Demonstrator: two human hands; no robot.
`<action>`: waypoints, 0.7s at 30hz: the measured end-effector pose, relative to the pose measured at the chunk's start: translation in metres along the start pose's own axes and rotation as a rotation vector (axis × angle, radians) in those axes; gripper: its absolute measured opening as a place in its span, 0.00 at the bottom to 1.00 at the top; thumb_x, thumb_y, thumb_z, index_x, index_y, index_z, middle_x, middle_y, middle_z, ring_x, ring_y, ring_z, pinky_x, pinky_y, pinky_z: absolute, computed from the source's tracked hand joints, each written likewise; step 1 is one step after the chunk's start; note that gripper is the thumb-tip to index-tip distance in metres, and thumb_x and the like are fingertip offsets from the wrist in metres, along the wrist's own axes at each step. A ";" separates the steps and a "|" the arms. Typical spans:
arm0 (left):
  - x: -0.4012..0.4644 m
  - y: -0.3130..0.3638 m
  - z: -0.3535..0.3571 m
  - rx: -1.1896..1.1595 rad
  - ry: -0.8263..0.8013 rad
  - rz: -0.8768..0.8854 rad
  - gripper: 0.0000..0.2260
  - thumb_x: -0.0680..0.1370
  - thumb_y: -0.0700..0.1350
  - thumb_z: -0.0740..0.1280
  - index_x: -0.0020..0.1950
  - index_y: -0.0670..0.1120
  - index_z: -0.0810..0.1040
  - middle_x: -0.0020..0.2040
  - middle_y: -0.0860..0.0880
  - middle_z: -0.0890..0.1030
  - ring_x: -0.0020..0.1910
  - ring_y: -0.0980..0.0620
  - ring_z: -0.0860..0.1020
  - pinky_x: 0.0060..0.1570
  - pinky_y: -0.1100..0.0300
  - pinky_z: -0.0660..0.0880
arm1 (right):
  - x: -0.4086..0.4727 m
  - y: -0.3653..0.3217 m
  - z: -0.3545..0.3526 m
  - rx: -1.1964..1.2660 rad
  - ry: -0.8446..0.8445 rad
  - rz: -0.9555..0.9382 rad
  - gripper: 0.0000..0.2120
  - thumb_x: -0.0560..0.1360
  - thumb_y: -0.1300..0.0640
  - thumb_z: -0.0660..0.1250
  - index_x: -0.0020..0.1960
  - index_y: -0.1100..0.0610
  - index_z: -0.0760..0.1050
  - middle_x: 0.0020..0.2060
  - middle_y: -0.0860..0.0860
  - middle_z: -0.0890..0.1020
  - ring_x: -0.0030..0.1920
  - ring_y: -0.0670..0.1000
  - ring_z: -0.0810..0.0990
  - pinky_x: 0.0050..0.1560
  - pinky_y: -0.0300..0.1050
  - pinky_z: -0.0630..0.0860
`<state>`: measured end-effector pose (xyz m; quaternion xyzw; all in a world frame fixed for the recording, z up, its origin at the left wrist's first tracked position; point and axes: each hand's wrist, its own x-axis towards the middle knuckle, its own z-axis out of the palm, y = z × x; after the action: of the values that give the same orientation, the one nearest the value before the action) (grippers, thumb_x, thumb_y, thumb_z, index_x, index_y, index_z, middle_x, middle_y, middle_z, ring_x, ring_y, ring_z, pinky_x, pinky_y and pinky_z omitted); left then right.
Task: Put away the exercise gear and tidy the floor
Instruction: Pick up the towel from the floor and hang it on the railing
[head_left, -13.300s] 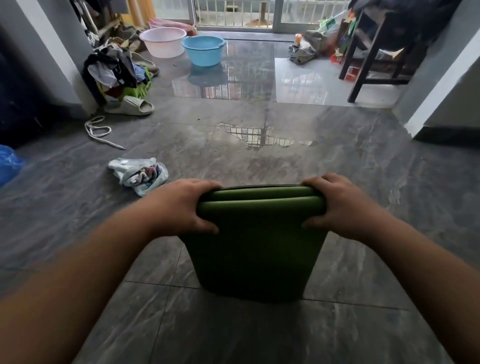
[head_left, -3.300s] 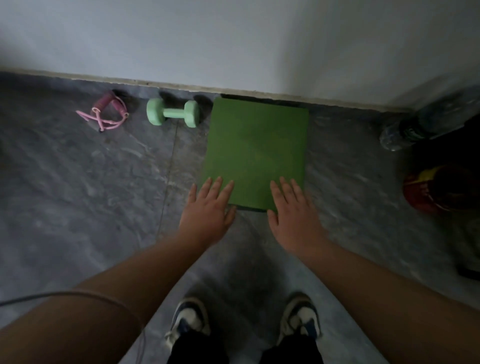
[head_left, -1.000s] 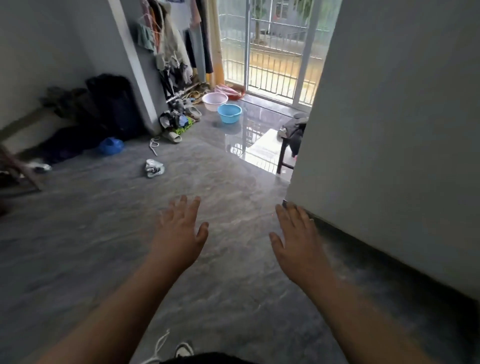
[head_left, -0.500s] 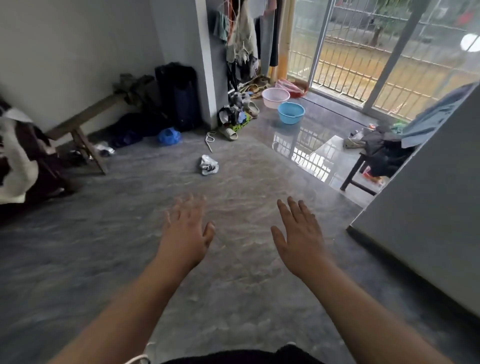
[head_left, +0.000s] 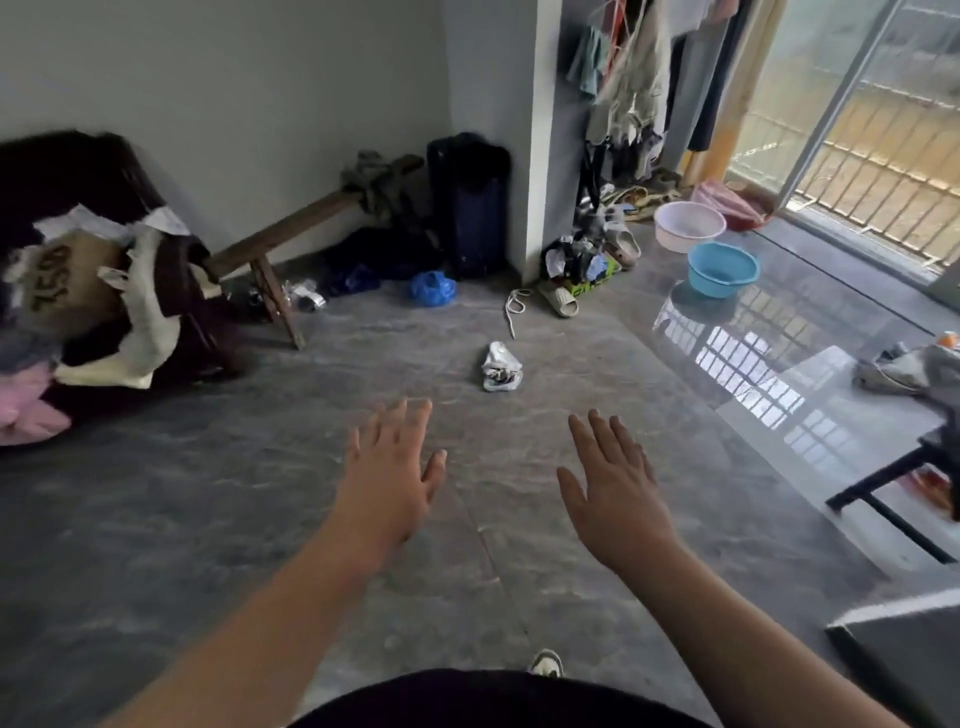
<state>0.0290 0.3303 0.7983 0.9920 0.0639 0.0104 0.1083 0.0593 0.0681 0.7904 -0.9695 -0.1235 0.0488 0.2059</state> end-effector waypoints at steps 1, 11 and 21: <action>0.018 -0.002 -0.001 -0.003 0.014 -0.014 0.30 0.79 0.59 0.51 0.80 0.51 0.55 0.79 0.42 0.60 0.77 0.39 0.56 0.74 0.39 0.54 | 0.024 0.000 -0.001 -0.008 -0.018 -0.024 0.30 0.82 0.43 0.51 0.80 0.47 0.44 0.80 0.47 0.46 0.79 0.49 0.40 0.77 0.51 0.42; 0.196 -0.035 0.024 -0.039 0.003 -0.133 0.29 0.81 0.58 0.55 0.80 0.51 0.55 0.78 0.42 0.61 0.77 0.38 0.58 0.73 0.40 0.58 | 0.234 -0.008 0.007 -0.028 -0.114 -0.101 0.30 0.82 0.43 0.50 0.80 0.47 0.44 0.80 0.47 0.45 0.79 0.49 0.39 0.78 0.54 0.43; 0.463 -0.103 0.049 0.011 -0.138 -0.006 0.29 0.81 0.59 0.54 0.80 0.52 0.53 0.79 0.42 0.58 0.76 0.38 0.60 0.73 0.39 0.56 | 0.477 -0.026 0.040 -0.059 -0.159 0.001 0.31 0.82 0.43 0.52 0.80 0.47 0.44 0.80 0.47 0.44 0.79 0.49 0.38 0.78 0.53 0.41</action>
<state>0.4768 0.4790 0.7315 0.9907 0.0593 -0.0588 0.1070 0.5080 0.2306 0.7440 -0.9684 -0.1402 0.1219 0.1666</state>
